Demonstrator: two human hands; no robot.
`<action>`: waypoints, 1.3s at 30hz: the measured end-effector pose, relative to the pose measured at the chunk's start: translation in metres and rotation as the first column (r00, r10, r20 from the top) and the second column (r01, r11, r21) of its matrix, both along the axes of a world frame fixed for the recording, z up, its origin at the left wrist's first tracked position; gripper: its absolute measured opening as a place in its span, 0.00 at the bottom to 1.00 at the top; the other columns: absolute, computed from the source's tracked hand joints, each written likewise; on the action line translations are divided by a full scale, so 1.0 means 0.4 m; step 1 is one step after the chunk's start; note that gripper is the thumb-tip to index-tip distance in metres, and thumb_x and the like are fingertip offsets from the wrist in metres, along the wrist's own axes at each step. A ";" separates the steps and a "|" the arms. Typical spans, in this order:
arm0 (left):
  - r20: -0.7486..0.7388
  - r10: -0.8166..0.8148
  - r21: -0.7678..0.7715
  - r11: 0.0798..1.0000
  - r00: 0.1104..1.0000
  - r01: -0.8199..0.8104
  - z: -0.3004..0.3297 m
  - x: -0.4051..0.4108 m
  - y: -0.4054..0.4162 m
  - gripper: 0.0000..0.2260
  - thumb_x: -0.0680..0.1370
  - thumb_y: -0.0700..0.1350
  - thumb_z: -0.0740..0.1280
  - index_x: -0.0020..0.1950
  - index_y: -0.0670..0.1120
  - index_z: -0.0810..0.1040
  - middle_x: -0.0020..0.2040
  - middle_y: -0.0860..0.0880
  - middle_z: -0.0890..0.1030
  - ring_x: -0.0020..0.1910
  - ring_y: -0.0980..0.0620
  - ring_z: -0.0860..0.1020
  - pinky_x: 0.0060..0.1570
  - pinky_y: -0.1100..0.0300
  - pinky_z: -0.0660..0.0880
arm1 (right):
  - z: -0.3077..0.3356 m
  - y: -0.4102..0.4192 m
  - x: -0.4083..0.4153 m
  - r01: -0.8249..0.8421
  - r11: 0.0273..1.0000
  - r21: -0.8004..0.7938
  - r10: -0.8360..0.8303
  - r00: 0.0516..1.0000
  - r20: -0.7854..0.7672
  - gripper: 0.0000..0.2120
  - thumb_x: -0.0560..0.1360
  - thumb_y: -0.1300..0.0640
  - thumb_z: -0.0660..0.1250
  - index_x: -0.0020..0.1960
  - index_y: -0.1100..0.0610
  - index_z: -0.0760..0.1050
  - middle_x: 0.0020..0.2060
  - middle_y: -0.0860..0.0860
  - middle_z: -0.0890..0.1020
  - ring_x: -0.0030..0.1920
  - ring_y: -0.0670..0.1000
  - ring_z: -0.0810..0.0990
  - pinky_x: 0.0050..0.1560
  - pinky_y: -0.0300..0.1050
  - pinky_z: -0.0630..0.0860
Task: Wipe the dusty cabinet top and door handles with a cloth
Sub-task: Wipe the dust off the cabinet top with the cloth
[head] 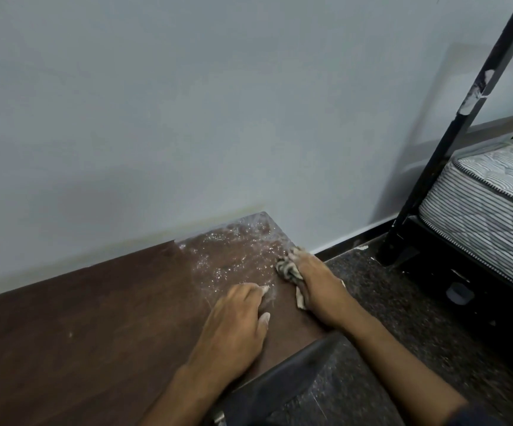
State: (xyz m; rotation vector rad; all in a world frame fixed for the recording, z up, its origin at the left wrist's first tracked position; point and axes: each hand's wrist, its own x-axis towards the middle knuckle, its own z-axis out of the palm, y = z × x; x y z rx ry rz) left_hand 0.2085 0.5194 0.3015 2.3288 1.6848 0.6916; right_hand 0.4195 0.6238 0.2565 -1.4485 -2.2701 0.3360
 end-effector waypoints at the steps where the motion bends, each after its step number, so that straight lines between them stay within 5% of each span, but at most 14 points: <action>1: -0.011 0.002 0.005 1.000 1.000 -0.002 0.003 -0.006 0.010 0.19 0.81 0.53 0.61 0.71 0.52 0.68 0.67 0.58 0.70 0.67 0.58 0.67 0.67 0.62 0.65 | 0.012 0.040 -0.016 0.020 1.000 -0.016 -0.021 1.000 -0.014 0.26 0.81 0.58 0.63 0.77 0.58 0.63 0.77 0.56 0.63 0.78 0.55 0.59 0.79 0.48 0.54; 5: -0.053 0.052 -0.006 0.999 0.997 -0.052 0.001 -0.042 0.053 0.24 0.81 0.55 0.61 0.76 0.51 0.63 0.71 0.55 0.67 0.71 0.56 0.63 0.70 0.59 0.64 | 0.036 0.103 -0.070 0.057 0.997 -0.058 -0.060 0.997 -0.050 0.24 0.82 0.58 0.61 0.77 0.59 0.62 0.77 0.57 0.64 0.78 0.55 0.58 0.78 0.46 0.51; 11: -0.075 0.069 0.000 0.998 0.995 -0.069 -0.002 -0.073 0.105 0.25 0.81 0.54 0.61 0.76 0.48 0.64 0.74 0.52 0.67 0.73 0.55 0.63 0.73 0.59 0.60 | 0.009 -0.027 -0.040 -0.145 0.989 0.001 0.145 0.989 -0.023 0.23 0.81 0.54 0.60 0.75 0.55 0.67 0.75 0.51 0.68 0.77 0.49 0.62 0.79 0.45 0.54; 17: -0.077 0.013 -0.001 1.000 0.997 -0.013 0.000 -0.063 0.149 0.23 0.81 0.54 0.61 0.75 0.49 0.66 0.72 0.54 0.68 0.72 0.56 0.64 0.72 0.59 0.63 | 0.013 0.139 -0.110 -0.039 0.998 -0.041 0.039 0.999 -0.003 0.27 0.78 0.61 0.63 0.76 0.58 0.64 0.77 0.56 0.64 0.78 0.55 0.60 0.78 0.54 0.57; 25: -0.095 0.013 -0.013 1.000 0.995 -0.014 0.003 -0.124 0.159 0.21 0.81 0.55 0.61 0.72 0.51 0.67 0.69 0.56 0.70 0.70 0.57 0.66 0.69 0.61 0.64 | 0.047 0.311 -0.210 0.022 0.994 -0.105 -0.020 1.000 0.022 0.29 0.77 0.63 0.62 0.77 0.61 0.61 0.77 0.59 0.63 0.78 0.56 0.59 0.78 0.47 0.52; 34: -0.096 0.039 0.002 0.999 0.995 -0.039 0.027 -0.163 0.146 0.22 0.81 0.57 0.59 0.73 0.50 0.67 0.70 0.55 0.71 0.70 0.56 0.66 0.70 0.59 0.64 | 0.046 0.269 -0.209 -0.051 0.994 -0.097 0.048 0.998 -0.034 0.14 0.76 0.63 0.63 0.61 0.58 0.74 0.63 0.56 0.76 0.67 0.57 0.71 0.72 0.50 0.63; 39: -0.083 0.035 0.007 0.999 0.996 -0.035 0.033 -0.188 0.146 0.22 0.81 0.58 0.58 0.73 0.51 0.67 0.70 0.56 0.71 0.70 0.57 0.66 0.70 0.59 0.65 | 0.010 0.217 -0.164 -0.120 0.992 -0.035 0.119 0.992 -0.041 0.22 0.79 0.55 0.63 0.73 0.54 0.68 0.72 0.52 0.71 0.74 0.52 0.66 0.76 0.51 0.61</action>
